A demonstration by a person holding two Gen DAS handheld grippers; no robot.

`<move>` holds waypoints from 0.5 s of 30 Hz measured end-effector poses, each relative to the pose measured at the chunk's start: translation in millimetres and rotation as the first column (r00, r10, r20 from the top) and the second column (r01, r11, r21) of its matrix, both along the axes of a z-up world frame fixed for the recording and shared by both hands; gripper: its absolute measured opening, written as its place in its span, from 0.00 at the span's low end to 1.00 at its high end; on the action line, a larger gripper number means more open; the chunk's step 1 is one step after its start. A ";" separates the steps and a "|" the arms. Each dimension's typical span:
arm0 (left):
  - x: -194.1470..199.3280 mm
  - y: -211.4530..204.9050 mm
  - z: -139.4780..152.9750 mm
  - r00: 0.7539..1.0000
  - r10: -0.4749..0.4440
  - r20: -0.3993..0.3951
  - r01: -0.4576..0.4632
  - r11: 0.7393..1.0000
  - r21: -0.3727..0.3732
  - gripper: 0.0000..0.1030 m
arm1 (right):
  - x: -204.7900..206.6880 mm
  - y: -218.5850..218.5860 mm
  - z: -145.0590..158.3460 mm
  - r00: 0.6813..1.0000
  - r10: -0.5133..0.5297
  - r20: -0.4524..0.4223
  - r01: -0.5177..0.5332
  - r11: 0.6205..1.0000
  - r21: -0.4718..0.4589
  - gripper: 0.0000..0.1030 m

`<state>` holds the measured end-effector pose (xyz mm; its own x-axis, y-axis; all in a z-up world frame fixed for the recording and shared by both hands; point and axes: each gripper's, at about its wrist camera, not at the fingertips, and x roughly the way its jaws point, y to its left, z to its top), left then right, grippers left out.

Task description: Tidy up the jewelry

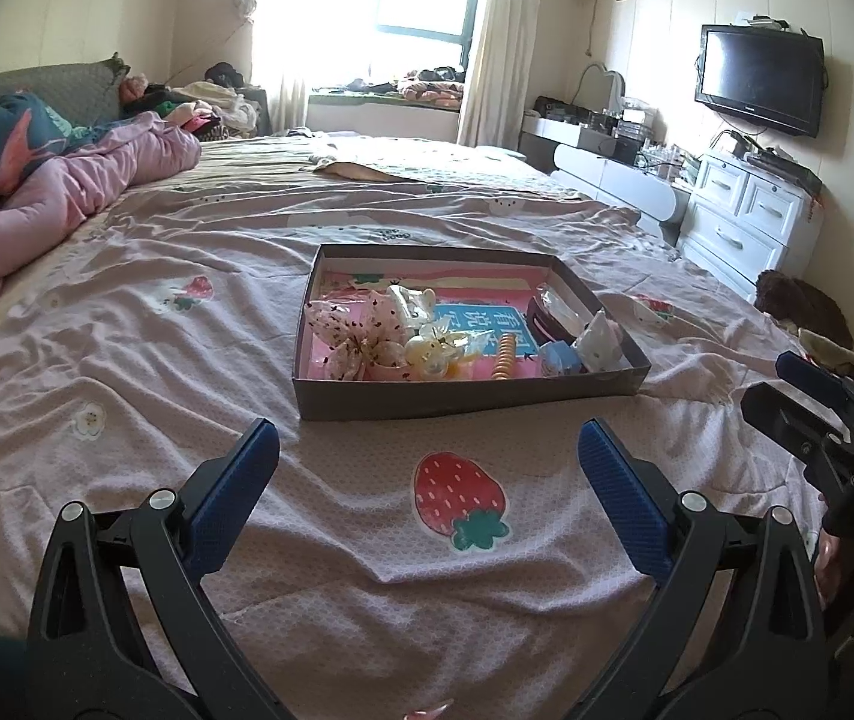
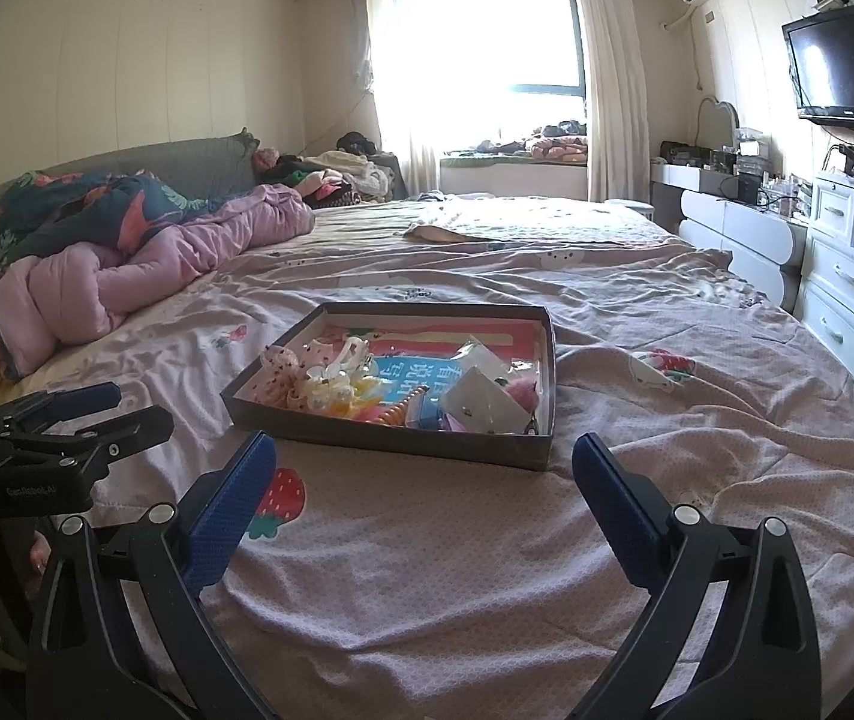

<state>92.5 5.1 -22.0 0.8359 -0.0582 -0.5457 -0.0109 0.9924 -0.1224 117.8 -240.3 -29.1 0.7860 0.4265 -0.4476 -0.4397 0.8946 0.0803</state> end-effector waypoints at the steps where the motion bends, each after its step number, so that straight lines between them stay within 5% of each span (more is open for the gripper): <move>1: 0.1 0.0 -0.2 1.000 -0.002 0.000 0.002 1.000 -0.001 0.89 | -0.3 0.0 -0.1 1.000 -0.001 0.001 0.001 1.000 0.002 0.94; 15: -1.4 2.6 3.2 1.000 0.005 0.007 -0.005 1.000 0.001 0.89 | 0.0 0.8 -0.6 1.000 0.001 -0.003 -0.001 1.000 0.001 0.94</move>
